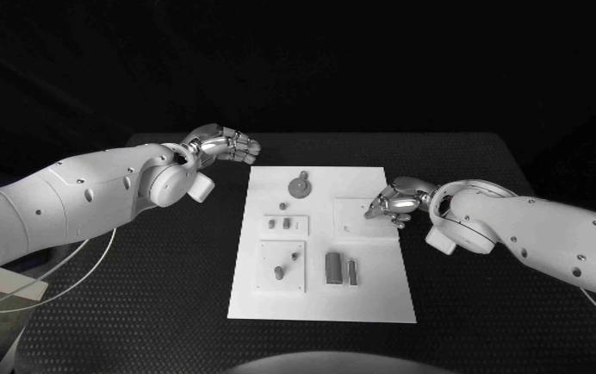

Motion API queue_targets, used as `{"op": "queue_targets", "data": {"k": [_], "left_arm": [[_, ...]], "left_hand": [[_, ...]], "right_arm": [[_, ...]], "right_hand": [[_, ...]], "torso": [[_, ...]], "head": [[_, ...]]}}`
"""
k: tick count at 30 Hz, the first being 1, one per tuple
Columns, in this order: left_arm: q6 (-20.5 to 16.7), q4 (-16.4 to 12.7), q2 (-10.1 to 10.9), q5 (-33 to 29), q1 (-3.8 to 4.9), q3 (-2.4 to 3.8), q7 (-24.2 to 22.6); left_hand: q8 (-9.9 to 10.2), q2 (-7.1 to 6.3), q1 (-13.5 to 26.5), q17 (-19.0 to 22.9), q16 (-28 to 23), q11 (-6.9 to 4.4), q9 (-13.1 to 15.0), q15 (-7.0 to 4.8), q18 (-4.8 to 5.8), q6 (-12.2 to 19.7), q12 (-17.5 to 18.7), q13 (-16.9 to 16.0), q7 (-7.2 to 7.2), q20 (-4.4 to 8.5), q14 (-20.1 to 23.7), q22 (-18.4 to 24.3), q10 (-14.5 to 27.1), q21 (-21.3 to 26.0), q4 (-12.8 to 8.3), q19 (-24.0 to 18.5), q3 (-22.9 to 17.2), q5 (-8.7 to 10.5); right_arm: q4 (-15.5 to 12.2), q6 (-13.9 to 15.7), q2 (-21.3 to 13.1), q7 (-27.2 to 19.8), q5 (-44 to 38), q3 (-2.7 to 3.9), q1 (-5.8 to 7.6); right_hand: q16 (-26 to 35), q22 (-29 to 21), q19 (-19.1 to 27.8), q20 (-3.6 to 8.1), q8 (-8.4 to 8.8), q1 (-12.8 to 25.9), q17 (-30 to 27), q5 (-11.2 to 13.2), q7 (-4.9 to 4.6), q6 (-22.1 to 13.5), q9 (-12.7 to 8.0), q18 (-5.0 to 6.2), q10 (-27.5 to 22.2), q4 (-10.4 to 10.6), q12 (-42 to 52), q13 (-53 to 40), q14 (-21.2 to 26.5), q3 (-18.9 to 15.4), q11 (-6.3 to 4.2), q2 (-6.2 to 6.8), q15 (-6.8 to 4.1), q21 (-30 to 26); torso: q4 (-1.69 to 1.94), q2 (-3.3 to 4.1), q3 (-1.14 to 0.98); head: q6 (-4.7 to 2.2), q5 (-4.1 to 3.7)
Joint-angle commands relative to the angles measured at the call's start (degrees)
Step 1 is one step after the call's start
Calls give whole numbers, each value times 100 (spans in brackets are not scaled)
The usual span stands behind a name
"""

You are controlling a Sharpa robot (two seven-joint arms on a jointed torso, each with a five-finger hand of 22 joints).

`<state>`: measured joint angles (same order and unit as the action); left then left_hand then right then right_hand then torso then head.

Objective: Assemble the parts on the task board

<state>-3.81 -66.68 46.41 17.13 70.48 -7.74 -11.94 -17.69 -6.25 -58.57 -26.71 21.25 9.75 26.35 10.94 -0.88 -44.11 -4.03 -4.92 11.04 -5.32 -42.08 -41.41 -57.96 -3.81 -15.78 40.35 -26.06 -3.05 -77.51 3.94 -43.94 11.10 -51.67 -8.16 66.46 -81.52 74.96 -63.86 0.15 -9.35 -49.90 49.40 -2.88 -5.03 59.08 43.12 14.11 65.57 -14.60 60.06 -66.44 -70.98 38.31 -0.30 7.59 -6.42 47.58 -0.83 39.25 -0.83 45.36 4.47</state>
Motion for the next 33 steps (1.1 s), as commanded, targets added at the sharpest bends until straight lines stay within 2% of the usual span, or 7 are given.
{"op": "queue_targets", "data": {"k": [1, 10, 15, 19, 29, 30, 33], "left_arm": [[-111, 78, -84, -310, 3, 2, -151], [-188, 445, -299, -667, 13, 17, -258], [-103, 801, -519, -912, 31, 30, -284], [-23, 1060, -682, -959, 30, 45, -385], [189, 1464, -971, -968, 16, 63, -596], [-3, 1409, -929, -856, 19, 57, -369], [-74, 1343, -916, -872, 0, 70, -394]], "left_hand": [[-5, -12, 30, -7, -35, -7, -7, 23, -6, 47, -9, 11, 7, -18, -28, 8, 30, -27, 41, 5, -5, 21], [14, 23, 43, -18, -34, -26, -15, -5, 1, 93, 16, 47, -20, -6, -45, 16, 120, -27, 44, 13, -3, 21], [55, 57, 86, -15, -73, -84, -30, -79, 34, 196, 41, 104, -102, 21, 7, 32, 348, -21, 54, 15, 22, 21], [108, 81, 161, 8, -148, -129, -46, -92, 77, 324, 43, 118, -177, 39, 123, 50, 587, -12, 83, -5, 66, 22], [182, 134, 487, 89, -335, -243, -43, -69, 88, 580, 25, 103, -312, -93, 445, 185, 988, 7, 61, -404, 357, 23], [1769, 625, 5857, 2671, -2125, -975, -2635, -1094, 88, 4411, 403, 492, -1104, 532, 4208, 4141, 5796, 381, 1578, -4035, 2606, 305], [1769, 625, 5857, 2671, -2125, -975, -2635, -1094, 88, 4411, 403, 492, -1104, 532, 4208, 4141, 5796, 381, 1578, -4035, 2606, 305]], "right_arm": [[666, 465, 202, -1572, 1114, 94, 13], [2367, 508, 930, -2616, 2577, 563, -2], [2801, 384, 1206, -2890, 2767, 929, -127], [3037, 305, 1390, -3044, 2828, 1173, -254], [3103, 202, 1428, -3119, 2978, 1300, -319], [3129, 370, 1419, -2902, 2804, 1299, -308], [3058, 429, 1395, -2921, 2843, 1291, -313]], "right_hand": [[145, 44, 140, -38, 26, -59, -55, 2, -119, -171, 15, 85, -136, -139, -60, 25, 139, -33, 11, -146, 14, -91], [1887, -422, 1415, -492, 138, -308, -830, 4, -353, -537, 24, -155, -933, -175, -1689, 1343, 1265, 140, 268, -401, 311, -1207], [3739, -849, 2832, -848, 282, -327, -1677, -23, -532, -868, -65, -549, -1344, -169, -3306, 2786, 2324, 233, 702, -443, 1175, -2245], [4776, -1047, 3656, -1023, 432, -250, -2171, 19, -557, -1185, -194, -804, -1640, -183, -4144, 3589, 3136, 80, 935, -555, 1638, -2803], [5513, -1174, 3949, -1125, 437, -47, -2660, 7, -577, -1423, -388, -866, -1527, -188, -4930, 4670, 3325, -721, 998, -633, 1712, -3198], [8152, -3067, 6386, -15, 935, 4990, -4940, 288, 503, -5908, -4312, -1411, -6557, 1460, -6006, 6644, 7098, -3831, 30, -759, 642, -4758], [8152, -3470, 6386, -15, 935, 4990, -4940, 288, 503, -5908, -4312, -1411, -6557, 1460, -6006, 6644, 7098, -3831, 30, -759, 642, -4758]], "torso": [[-44, -86, 25], [-68, -277, 53], [-48, -348, 30], [-74, -412, 11], [-49, -489, -53], [-59, -461, -25], [-50, -482, -18]], "head": [[-260, -78], [-833, -136], [-1115, -137], [-1425, -132], [-1734, -100], [-1676, -108], [-1640, -129]]}}
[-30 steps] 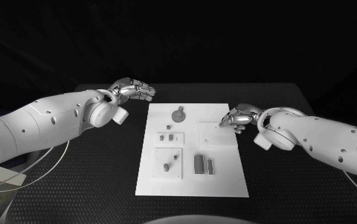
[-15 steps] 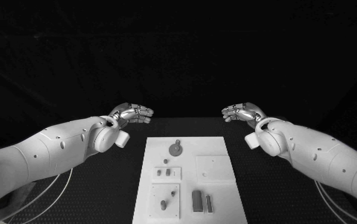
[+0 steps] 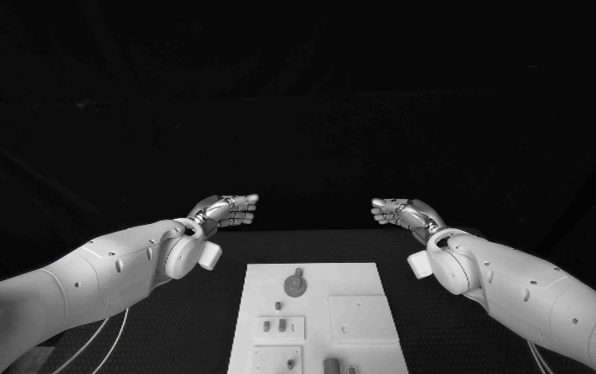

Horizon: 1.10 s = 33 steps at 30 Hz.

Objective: Assemble the parts on the task board

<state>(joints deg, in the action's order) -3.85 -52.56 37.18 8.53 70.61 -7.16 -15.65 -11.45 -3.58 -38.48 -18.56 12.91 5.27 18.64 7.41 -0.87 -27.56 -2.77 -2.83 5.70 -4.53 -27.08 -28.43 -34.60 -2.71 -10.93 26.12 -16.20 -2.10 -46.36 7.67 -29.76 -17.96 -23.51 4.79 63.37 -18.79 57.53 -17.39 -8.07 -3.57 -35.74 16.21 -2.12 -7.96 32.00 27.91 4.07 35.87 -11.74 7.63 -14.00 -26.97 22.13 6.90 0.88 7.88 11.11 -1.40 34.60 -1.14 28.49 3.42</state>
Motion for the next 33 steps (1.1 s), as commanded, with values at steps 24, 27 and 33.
{"op": "queue_targets", "data": {"k": [24, 27, 33], "left_arm": [[-3488, -3240, 650, -738, -904, 621, -1225], [-3806, -3535, 710, -806, -987, 677, -1337], [-4026, -3739, 751, -853, -1045, 716, -1414]], "left_hand": [[1145, 358, 3848, 1856, -1291, -527, -1864, -741, 87, 2756, 277, 283, -570, 453, 2708, 2843, 3460, 271, 1093, -2612, 1620, 210], [1145, 358, 3848, 1856, -1291, -527, -1864, -741, 87, 2756, 277, 283, -570, 453, 2708, 2843, 3460, 271, 1093, -2612, 1620, 210], [1145, 358, 3848, 1856, -1291, -527, -1864, -741, 87, 2756, 277, 283, -570, 453, 2708, 2843, 3460, 271, 1093, -2612, 1620, 210]], "right_arm": [[-3592, 3005, -1231, -975, 1937, -395, -264], [-3982, 3331, -1364, -1081, 2148, -438, -293], [-4334, 3624, -1484, -1176, 2338, -477, -319]], "right_hand": [[1879, -5753, 1739, 807, 357, 3574, -1621, 212, 796, -3200, -2791, -407, -3587, 1174, -763, 1400, 2697, -2213, -690, -88, -788, -1111], [1879, -5753, 1739, 807, 357, 3574, -1621, 212, 796, -3200, -2791, -407, -3587, 1174, -763, 1400, 2697, -2213, -690, -88, -788, -1111], [1879, -5753, 1739, 807, 357, 3574, -1621, 212, 796, -3200, -2791, -407, -3587, 1174, -763, 1400, 2697, -2213, -690, -88, -788, -1111]], "torso": [[140, -342, 114], [140, -342, 114], [140, -342, 114]], "head": [[588, -342], [588, -342], [588, -342]]}}
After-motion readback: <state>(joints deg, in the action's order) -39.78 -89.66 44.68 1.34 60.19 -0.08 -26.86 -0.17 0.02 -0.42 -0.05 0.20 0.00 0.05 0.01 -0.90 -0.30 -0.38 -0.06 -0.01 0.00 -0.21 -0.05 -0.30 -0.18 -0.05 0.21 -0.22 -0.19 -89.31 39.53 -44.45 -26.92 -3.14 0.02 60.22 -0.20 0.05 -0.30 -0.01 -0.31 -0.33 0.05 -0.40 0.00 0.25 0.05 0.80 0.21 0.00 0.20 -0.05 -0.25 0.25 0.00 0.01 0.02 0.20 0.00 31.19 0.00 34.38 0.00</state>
